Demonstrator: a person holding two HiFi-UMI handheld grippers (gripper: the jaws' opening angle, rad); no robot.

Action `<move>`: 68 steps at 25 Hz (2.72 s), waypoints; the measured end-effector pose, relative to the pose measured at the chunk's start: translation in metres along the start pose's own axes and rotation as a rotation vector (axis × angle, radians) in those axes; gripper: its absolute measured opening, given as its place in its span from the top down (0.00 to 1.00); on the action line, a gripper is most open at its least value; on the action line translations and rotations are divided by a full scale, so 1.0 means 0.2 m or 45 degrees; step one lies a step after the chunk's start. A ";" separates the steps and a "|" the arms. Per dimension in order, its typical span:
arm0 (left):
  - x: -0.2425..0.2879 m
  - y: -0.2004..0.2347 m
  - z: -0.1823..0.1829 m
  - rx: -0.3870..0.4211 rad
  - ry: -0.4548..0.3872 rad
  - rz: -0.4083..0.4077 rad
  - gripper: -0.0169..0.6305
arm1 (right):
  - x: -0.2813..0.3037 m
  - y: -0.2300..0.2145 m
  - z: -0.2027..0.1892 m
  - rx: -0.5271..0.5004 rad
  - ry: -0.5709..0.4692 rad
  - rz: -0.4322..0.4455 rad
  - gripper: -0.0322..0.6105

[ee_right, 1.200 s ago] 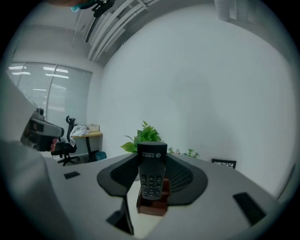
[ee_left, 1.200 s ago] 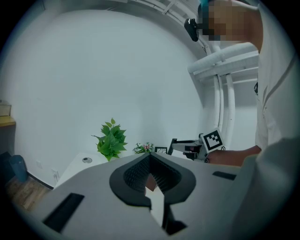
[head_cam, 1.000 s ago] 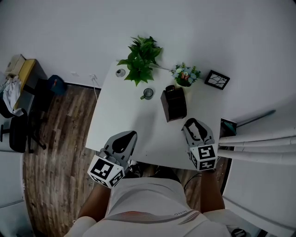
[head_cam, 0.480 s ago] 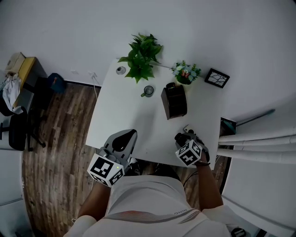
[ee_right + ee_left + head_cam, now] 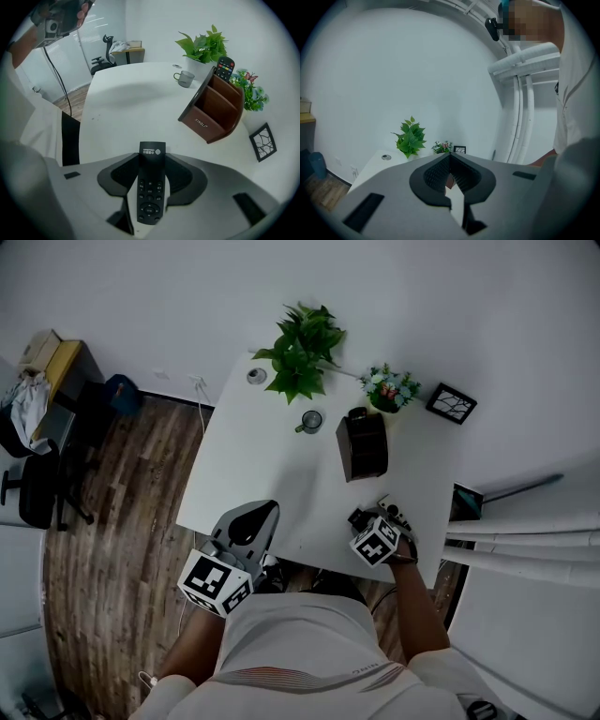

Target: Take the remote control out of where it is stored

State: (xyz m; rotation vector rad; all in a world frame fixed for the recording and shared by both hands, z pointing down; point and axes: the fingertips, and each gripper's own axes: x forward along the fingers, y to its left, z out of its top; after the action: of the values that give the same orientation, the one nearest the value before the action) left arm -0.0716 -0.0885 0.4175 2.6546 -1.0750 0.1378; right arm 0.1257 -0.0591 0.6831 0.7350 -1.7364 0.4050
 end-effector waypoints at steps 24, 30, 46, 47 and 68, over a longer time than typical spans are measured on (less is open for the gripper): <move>0.13 -0.08 0.05 0.014 -0.012 -0.088 0.96 | -0.76 -0.31 0.39 0.409 -0.979 -0.213 0.78; 0.18 -0.10 0.08 0.034 -0.027 -0.122 0.96 | -1.10 -0.33 0.48 0.420 -1.281 -0.327 0.89; 0.20 -0.13 0.10 0.063 -0.019 -0.155 0.96 | -1.21 -0.40 0.46 0.479 -1.353 -0.407 0.93; 0.20 -0.12 0.11 0.058 -0.026 -0.152 0.96 | -1.21 -0.40 0.46 0.479 -1.354 -0.405 0.93; 0.10 0.03 0.08 0.002 -0.044 -0.018 0.96 | -0.97 -0.61 0.70 0.433 -1.150 -0.584 0.86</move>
State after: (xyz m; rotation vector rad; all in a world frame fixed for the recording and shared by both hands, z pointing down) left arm -0.0618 -0.1114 0.4079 2.6746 -1.0668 0.0899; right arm 0.1334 -0.1847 0.4451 1.7086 -2.2454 0.0256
